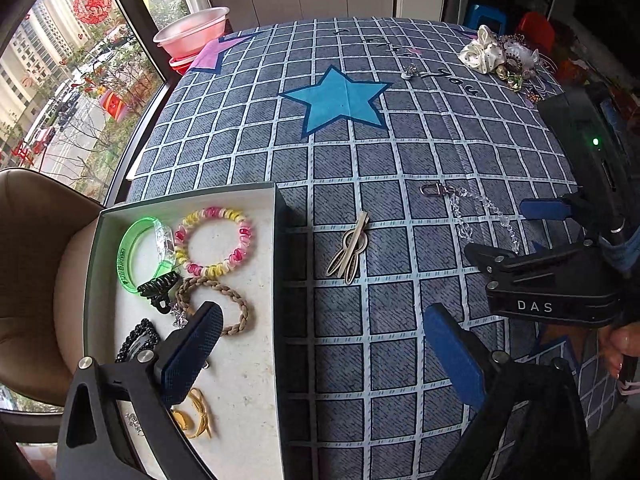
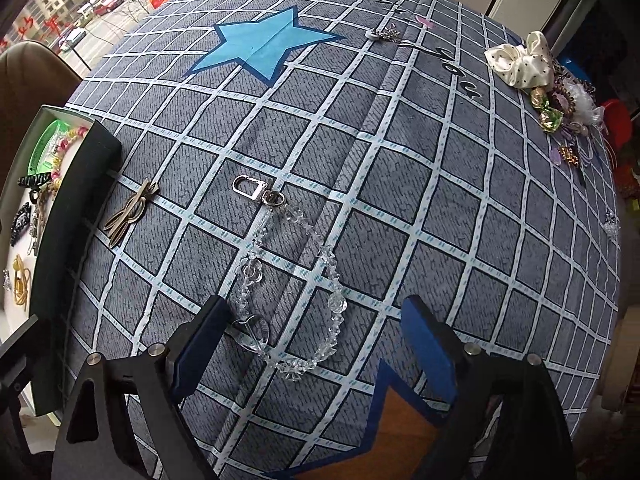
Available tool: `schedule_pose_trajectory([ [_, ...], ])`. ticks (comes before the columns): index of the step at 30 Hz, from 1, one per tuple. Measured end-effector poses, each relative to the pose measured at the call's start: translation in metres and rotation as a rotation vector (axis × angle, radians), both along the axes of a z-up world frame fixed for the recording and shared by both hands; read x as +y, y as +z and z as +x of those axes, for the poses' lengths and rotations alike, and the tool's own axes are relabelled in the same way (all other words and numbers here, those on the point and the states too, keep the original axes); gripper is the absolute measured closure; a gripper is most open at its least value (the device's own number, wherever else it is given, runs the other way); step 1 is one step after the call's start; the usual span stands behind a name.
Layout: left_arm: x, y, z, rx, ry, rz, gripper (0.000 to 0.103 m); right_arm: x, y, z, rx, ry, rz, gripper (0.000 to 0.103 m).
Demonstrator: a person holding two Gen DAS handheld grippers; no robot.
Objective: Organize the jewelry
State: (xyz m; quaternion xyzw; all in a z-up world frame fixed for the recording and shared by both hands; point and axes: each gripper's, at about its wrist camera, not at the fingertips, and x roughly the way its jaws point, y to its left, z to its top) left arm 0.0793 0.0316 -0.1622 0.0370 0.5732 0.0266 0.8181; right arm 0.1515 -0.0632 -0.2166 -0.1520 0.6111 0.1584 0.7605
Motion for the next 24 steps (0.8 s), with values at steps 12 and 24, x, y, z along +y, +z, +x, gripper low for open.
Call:
schedule_pose_trajectory([
  [12,-0.027,-0.017,0.039,0.016,-0.057,-0.005,0.006,-0.051,0.026,0.007,-0.027,0.004,0.031,0.088],
  [24,-0.023,-0.053,0.072,0.077,-0.015,-0.005,0.006,-0.078,0.025,0.017,-0.012,-0.013,0.110,0.089],
])
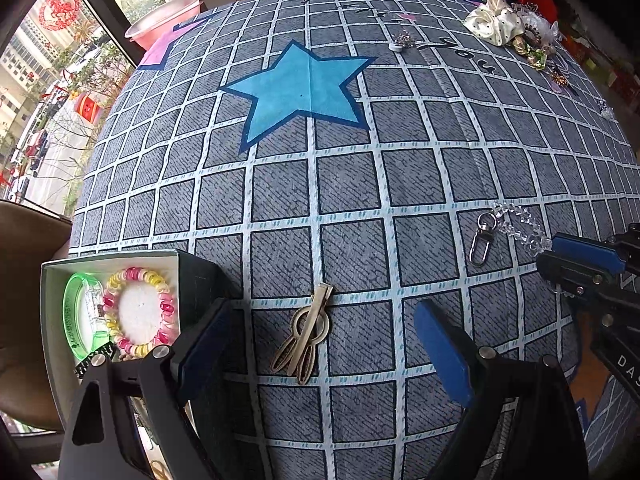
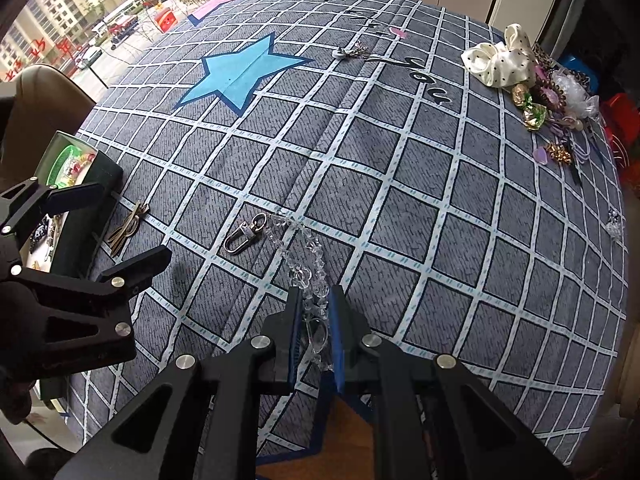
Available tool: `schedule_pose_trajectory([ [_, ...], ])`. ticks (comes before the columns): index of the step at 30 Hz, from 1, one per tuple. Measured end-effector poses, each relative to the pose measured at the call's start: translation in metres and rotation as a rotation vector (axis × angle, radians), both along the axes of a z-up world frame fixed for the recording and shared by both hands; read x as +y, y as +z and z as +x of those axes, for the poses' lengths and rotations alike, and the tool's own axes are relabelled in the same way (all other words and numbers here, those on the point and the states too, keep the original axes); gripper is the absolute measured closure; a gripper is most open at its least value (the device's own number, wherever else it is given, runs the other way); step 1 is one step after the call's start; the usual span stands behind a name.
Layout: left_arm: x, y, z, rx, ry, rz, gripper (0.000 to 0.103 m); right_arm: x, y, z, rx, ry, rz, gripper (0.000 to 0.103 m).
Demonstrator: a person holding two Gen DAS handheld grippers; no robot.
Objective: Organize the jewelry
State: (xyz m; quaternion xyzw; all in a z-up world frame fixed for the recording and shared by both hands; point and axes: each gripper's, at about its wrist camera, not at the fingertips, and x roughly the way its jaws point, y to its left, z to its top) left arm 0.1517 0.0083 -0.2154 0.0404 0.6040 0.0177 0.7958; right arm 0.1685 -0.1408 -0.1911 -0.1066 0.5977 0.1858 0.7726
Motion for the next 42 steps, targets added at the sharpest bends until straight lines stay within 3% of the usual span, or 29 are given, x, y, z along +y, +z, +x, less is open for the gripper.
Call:
schedule_pose_trajectory([
  [3,0.002,-0.001,0.002,0.010,0.013,-0.024,0.006,-0.004,0.003,-0.005,0.002,-0.007,0.005,0.089],
  [4,0.001,-0.001,0.002,0.009,0.009,-0.037,0.011,-0.007,0.003,-0.004,0.003,-0.010,0.006,0.089],
  [9,-0.007,0.004,0.000,0.006,-0.025,-0.093,0.043,-0.005,0.006,-0.005,0.009,-0.017,0.007,0.089],
  [11,-0.015,0.006,-0.001,0.000,-0.042,-0.092,0.072,-0.003,0.004,-0.004,0.012,-0.023,0.005,0.089],
  [13,-0.020,0.006,-0.001,0.009,-0.051,-0.086,0.088,0.000,0.004,-0.003,0.015,-0.028,0.002,0.089],
  [22,-0.017,0.013,-0.007,0.022,-0.015,-0.123,0.089,0.008,0.004,-0.003,0.055,-0.057,0.046,0.092],
  [25,-0.014,0.018,-0.012,0.018,-0.017,-0.132,0.089,0.009,0.008,-0.006,0.065,-0.063,0.062,0.101],
  [36,0.000,0.035,-0.041,0.011,0.022,-0.175,0.089,0.003,0.010,-0.013,0.122,-0.131,0.094,0.100],
  [38,0.007,0.030,-0.042,0.020,0.037,-0.189,0.089,0.002,0.005,-0.009,0.131,-0.147,0.083,0.090],
  [39,0.008,0.029,-0.043,0.019,0.042,-0.191,0.089,0.002,0.004,-0.009,0.127,-0.149,0.076,0.076],
  [40,0.010,0.029,-0.042,0.014,0.047,-0.186,0.089,0.004,0.002,-0.008,0.122,-0.147,0.068,0.052],
  [41,0.010,0.030,-0.044,0.006,0.050,-0.176,0.089,0.005,0.002,-0.007,0.110,-0.145,0.066,0.045],
  [42,0.009,0.030,-0.042,-0.006,0.052,-0.166,0.089,0.008,0.002,-0.006,0.100,-0.137,0.064,0.045],
])
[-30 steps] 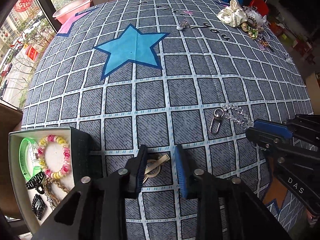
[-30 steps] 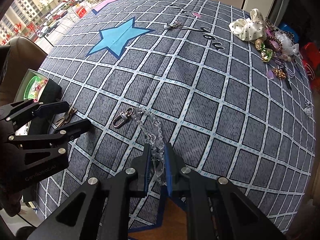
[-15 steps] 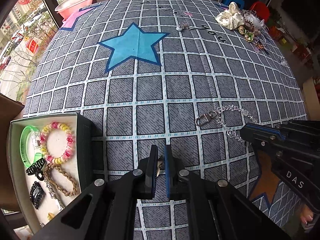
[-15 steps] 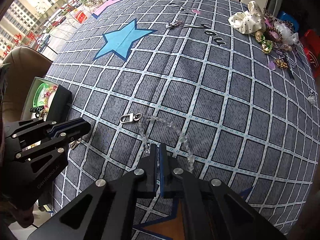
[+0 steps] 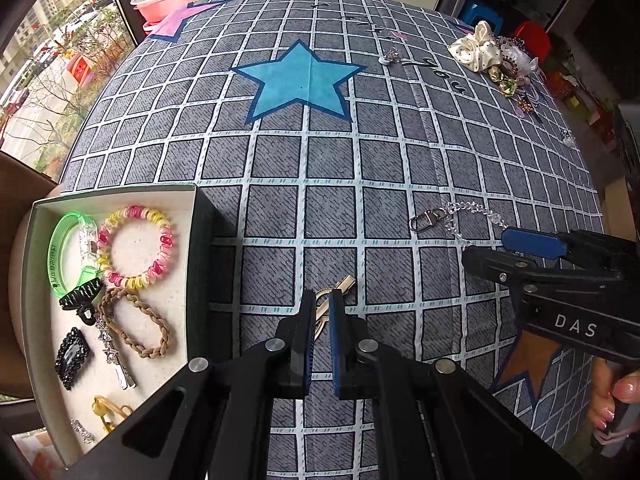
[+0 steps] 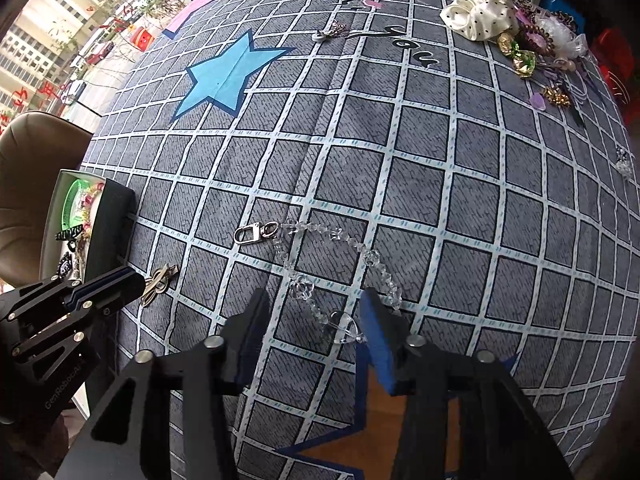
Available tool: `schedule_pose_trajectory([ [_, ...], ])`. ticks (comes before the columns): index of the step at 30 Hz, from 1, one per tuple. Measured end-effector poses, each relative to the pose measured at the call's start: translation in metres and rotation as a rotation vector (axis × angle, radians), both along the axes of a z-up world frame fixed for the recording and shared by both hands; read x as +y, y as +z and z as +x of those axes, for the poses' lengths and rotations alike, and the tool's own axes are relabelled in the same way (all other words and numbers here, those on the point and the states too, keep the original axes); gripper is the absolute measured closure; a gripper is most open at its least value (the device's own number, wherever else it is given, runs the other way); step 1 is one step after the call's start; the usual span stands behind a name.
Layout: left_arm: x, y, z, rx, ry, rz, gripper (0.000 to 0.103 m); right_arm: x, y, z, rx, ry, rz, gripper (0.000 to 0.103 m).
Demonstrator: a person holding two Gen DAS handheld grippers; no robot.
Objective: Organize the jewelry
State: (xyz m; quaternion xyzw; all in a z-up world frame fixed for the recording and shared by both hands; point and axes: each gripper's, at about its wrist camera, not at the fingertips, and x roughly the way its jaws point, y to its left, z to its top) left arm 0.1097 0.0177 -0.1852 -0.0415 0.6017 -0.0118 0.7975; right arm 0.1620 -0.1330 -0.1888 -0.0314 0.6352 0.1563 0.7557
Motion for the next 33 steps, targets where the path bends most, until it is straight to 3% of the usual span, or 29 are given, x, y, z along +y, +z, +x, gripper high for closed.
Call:
schedule_pose_trajectory([
  [15,-0.021,-0.017,0.005,0.040,-0.072,0.044,0.088,-0.007,0.005,0.005,-0.076,0.111,-0.071,0.044],
  [18,-0.026,-0.014,0.002,0.025,-0.089,0.065,0.088,-0.016,0.016,0.005,-0.089,0.091,-0.025,0.036],
  [19,-0.028,-0.012,0.002,0.018,-0.094,0.074,0.084,-0.019,0.019,0.005,-0.092,0.077,-0.010,0.034],
  [20,-0.030,-0.010,0.002,0.008,-0.098,0.086,0.043,-0.022,0.022,0.005,-0.094,0.062,0.003,0.034],
  [21,-0.032,-0.007,0.002,-0.007,-0.099,0.104,0.012,-0.026,0.024,0.005,-0.095,0.049,0.010,0.034],
  [22,-0.034,-0.001,-0.001,-0.051,-0.108,0.134,0.000,-0.029,0.025,0.004,-0.095,0.040,0.010,0.033],
  [26,-0.039,0.007,0.000,-0.086,-0.152,0.180,0.000,-0.035,0.024,0.001,-0.097,0.047,-0.017,0.024],
  [33,-0.032,-0.018,0.009,0.006,-0.139,0.140,0.000,-0.023,0.010,0.007,-0.083,0.099,-0.057,0.024],
])
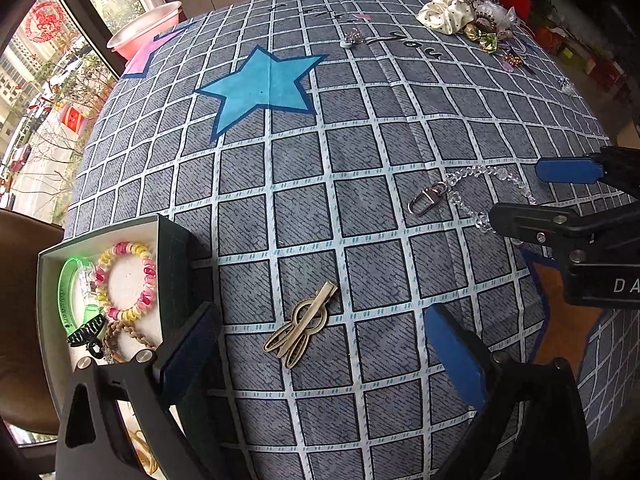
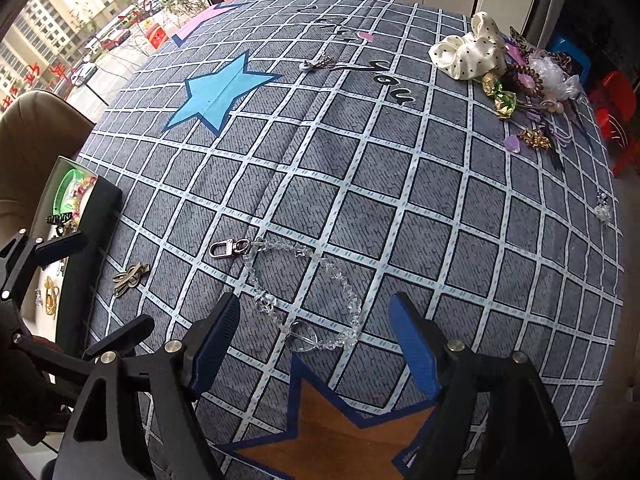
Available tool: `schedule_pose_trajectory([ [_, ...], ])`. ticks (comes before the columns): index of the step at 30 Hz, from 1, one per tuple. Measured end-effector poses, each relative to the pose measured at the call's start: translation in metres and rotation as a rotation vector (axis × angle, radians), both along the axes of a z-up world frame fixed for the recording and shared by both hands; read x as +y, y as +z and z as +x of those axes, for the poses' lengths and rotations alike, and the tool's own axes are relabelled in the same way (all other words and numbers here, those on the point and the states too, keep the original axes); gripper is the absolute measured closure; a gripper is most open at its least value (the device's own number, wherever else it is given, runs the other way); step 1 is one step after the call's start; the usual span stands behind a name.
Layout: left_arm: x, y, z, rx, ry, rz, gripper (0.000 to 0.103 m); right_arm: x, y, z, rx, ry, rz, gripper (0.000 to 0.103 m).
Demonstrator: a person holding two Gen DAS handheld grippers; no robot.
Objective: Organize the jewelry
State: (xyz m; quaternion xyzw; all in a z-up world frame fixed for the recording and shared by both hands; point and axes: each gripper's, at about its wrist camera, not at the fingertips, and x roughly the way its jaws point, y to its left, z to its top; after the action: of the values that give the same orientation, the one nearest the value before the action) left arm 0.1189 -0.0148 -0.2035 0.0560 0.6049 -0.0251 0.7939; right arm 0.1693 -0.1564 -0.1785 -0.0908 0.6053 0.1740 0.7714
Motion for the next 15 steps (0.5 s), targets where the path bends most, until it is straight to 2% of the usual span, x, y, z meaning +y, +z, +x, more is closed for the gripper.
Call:
schedule_pose_trajectory([
  [6,0.002,-0.013,0.002,0.026,-0.018,-0.012,0.000,0.026,-0.013,0.004,-0.010,0.119,-0.057,0.024],
  [10,0.009,-0.017,0.004,0.043,0.012,-0.070,0.004,0.039,-0.020,0.008,-0.033,0.174,-0.106,0.024],
  [12,0.010,-0.014,0.003,0.032,0.010,-0.075,0.011,0.044,-0.021,0.008,-0.045,0.199,-0.124,0.026],
  [13,0.009,-0.011,0.002,0.022,0.000,-0.076,0.022,0.046,-0.020,0.007,-0.048,0.207,-0.120,0.033],
  [14,0.010,-0.009,0.001,0.013,-0.013,-0.078,0.039,0.048,-0.019,0.006,-0.049,0.214,-0.120,0.043],
  [15,0.009,-0.006,0.001,0.008,-0.027,-0.079,0.050,0.051,-0.018,0.005,-0.051,0.220,-0.120,0.049],
])
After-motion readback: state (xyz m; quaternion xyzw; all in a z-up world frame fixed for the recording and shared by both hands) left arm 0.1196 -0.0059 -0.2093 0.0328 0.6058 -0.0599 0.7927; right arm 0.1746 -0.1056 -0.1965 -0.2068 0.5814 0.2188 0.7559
